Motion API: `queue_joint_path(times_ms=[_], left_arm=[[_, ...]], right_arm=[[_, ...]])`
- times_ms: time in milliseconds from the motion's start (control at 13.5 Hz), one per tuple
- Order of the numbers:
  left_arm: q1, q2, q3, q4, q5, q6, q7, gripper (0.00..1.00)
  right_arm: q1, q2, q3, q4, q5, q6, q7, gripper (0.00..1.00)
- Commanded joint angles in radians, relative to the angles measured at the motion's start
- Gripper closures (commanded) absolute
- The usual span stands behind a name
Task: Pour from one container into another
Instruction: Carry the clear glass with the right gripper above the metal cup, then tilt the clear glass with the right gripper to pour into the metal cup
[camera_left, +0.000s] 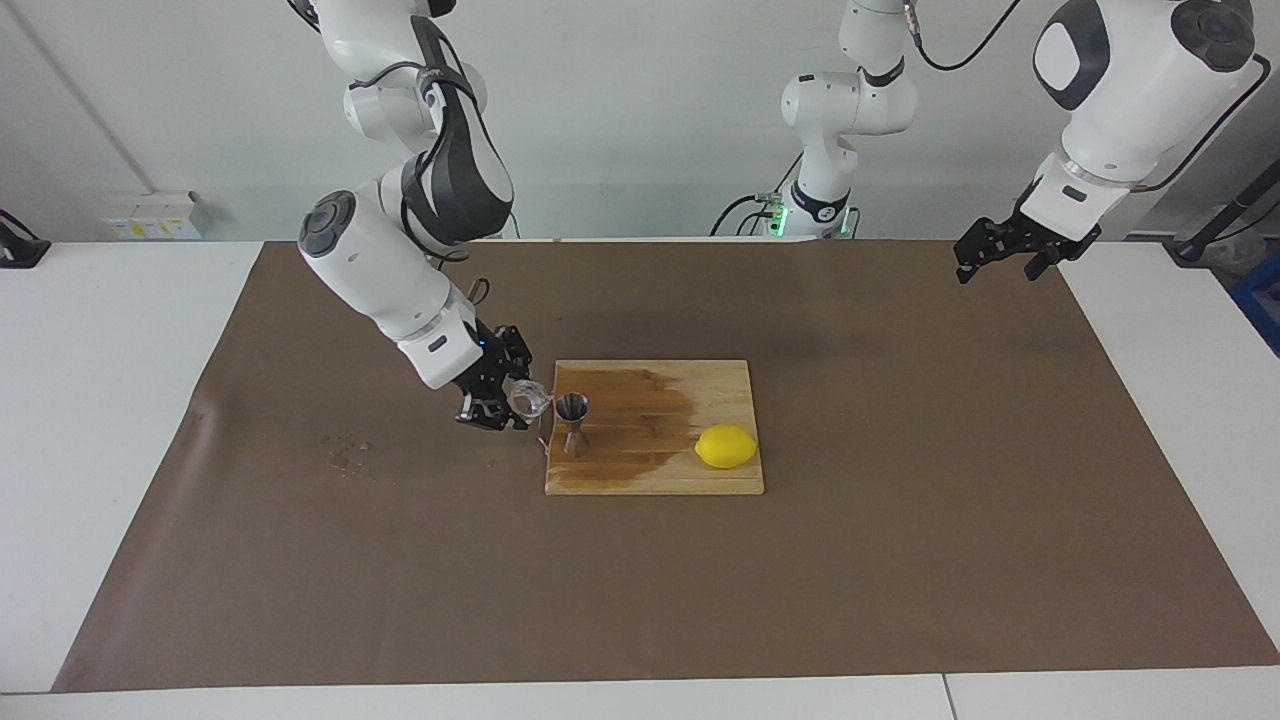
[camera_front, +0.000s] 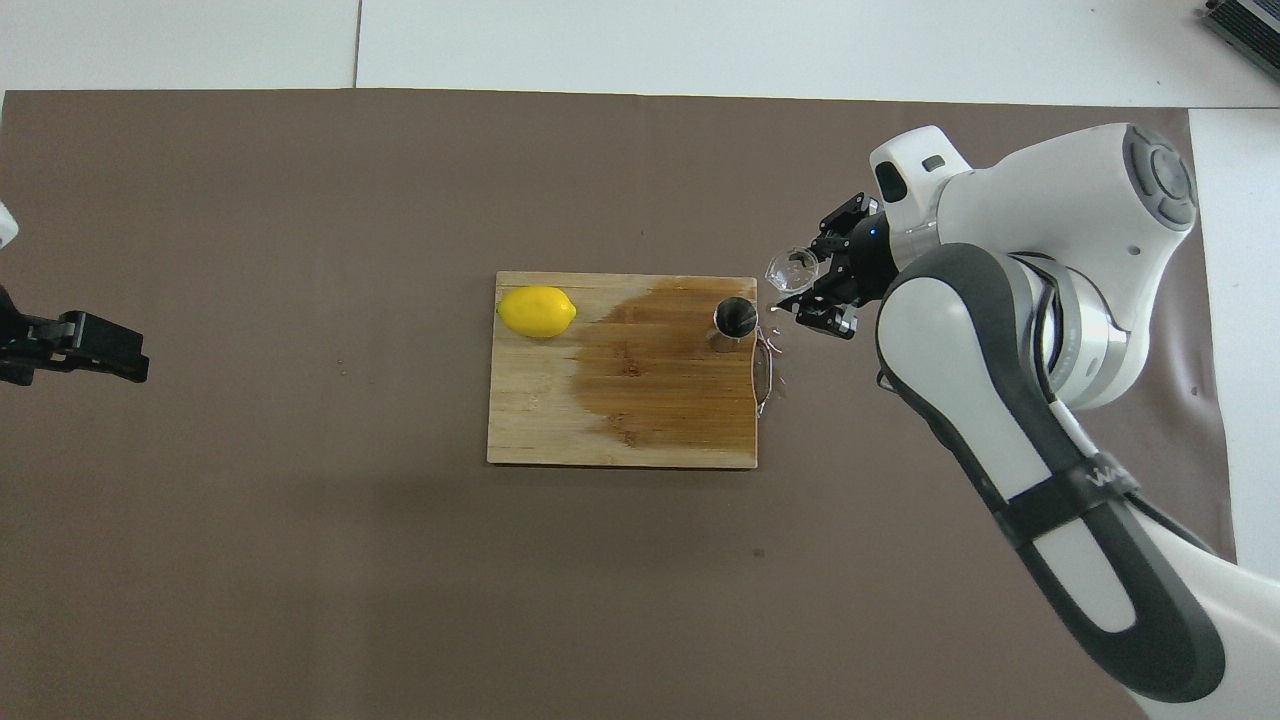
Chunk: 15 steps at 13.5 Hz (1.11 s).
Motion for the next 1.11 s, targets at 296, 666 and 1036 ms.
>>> queue_joint_path(times_ms=[296, 666, 1036], left_arm=[[-0.005, -0.03, 0.015, -0.032, 0.002, -0.067, -0.014, 0.0], [-0.008, -0.03, 0.015, -0.032, 0.002, -0.067, -0.014, 0.0], [-0.007, -0.03, 0.015, -0.032, 0.002, -0.067, -0.014, 0.0]], right_arm=[[0.087, -0.015, 0.001, 0.001, -0.236, 0.017, 0.306, 1.0], [0.113, -0.015, 0.001, 0.016, -0.354, 0.0, 0.391, 1.0], [0.137, -0.007, 0.001, 0.074, -0.427, -0.093, 0.458, 1.0]])
